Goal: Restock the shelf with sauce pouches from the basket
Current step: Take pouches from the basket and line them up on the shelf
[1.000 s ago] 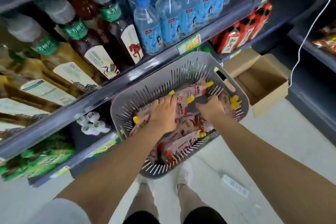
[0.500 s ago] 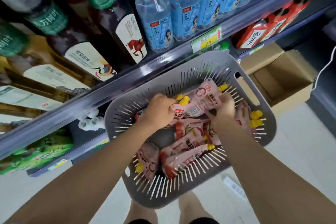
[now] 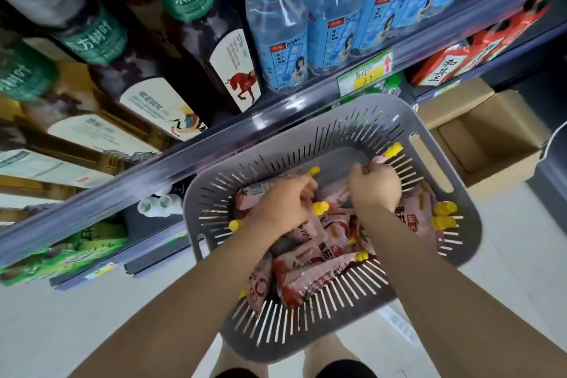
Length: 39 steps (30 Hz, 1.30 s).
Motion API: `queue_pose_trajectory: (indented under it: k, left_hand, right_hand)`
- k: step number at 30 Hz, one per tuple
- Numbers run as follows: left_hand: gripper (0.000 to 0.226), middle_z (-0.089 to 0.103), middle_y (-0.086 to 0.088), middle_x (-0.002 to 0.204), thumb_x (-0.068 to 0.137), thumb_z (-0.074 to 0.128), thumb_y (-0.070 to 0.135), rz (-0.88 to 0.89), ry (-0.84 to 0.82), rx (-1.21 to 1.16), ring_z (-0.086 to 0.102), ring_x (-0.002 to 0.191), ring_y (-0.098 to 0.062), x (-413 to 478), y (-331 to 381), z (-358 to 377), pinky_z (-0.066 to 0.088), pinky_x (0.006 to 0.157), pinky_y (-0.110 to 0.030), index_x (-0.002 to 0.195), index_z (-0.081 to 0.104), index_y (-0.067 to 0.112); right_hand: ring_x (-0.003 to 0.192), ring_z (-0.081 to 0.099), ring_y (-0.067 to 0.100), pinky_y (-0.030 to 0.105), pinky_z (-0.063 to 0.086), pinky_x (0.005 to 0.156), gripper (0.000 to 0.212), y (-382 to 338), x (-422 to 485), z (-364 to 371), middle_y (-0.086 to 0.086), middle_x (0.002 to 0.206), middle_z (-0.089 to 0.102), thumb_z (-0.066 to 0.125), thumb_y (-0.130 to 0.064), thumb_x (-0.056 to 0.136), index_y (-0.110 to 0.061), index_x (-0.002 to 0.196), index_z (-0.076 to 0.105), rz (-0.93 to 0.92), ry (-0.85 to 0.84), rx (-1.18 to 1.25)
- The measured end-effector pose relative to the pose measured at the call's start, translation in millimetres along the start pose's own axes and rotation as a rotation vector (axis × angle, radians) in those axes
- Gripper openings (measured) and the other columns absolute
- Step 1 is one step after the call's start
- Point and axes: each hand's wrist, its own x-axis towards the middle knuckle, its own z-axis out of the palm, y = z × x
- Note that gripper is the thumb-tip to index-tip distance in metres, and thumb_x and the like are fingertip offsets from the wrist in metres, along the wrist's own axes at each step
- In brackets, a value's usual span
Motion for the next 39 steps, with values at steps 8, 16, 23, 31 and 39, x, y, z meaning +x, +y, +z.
queue_pose_trajectory:
  k: [8,16,23,31,39]
  left_hand:
    - [0.067,0.038,-0.009,0.146,0.079,0.066,0.004,0.183,0.058,0.349,0.029,0.138,-0.024,-5,0,22,0.018,0.116,-0.030,0.141,0.039,0.008]
    - [0.114,-0.006,-0.006,0.160,0.075,0.074,0.031,0.281,-0.131,0.713,-0.005,0.146,-0.021,-22,-23,17,-0.010,0.116,-0.034,0.152,-0.007,0.010]
    - [0.110,0.008,-0.009,0.158,0.077,0.072,0.025,0.391,-0.199,0.812,0.007,0.146,-0.023,-13,-27,25,-0.011,0.114,-0.030,0.152,-0.007,0.010]
    - [0.115,0.020,-0.011,0.151,0.070,0.070,0.053,0.433,-0.304,0.984,0.018,0.140,-0.029,6,-21,19,-0.002,0.119,-0.040,0.152,0.000,0.013]
    - [0.123,0.034,-0.011,0.137,0.068,0.070,0.060,0.460,-0.216,0.834,0.029,0.130,-0.027,-12,-16,15,0.008,0.116,-0.036,0.152,-0.007,0.014]
  right_hand:
    - [0.042,0.027,0.016,0.034,0.030,0.069,0.035,7,-16,-29,-0.001,0.041,0.030,0.043,-0.029,0.074,-0.015,0.044,0.030,-0.262,0.080,-0.139]
    - [0.093,0.046,0.021,0.028,0.040,0.087,0.040,4,-5,23,0.003,0.100,0.039,0.066,-0.009,0.076,-0.021,0.055,0.035,-0.367,-0.146,0.091]
    - [0.096,0.049,0.021,0.031,0.039,0.080,0.058,25,21,23,0.003,0.100,0.047,0.080,-0.018,0.072,-0.012,0.109,0.035,0.095,-0.558,0.349]
    - [0.106,0.045,0.017,0.029,0.038,0.087,0.099,22,25,19,0.001,0.118,0.046,0.086,-0.019,0.067,-0.006,0.141,0.023,0.113,-0.676,0.321]
    - [0.109,0.052,0.029,0.043,0.046,0.095,0.074,23,11,3,0.010,0.114,0.052,0.082,-0.039,0.061,-0.006,0.112,0.040,-0.115,-0.326,0.107]
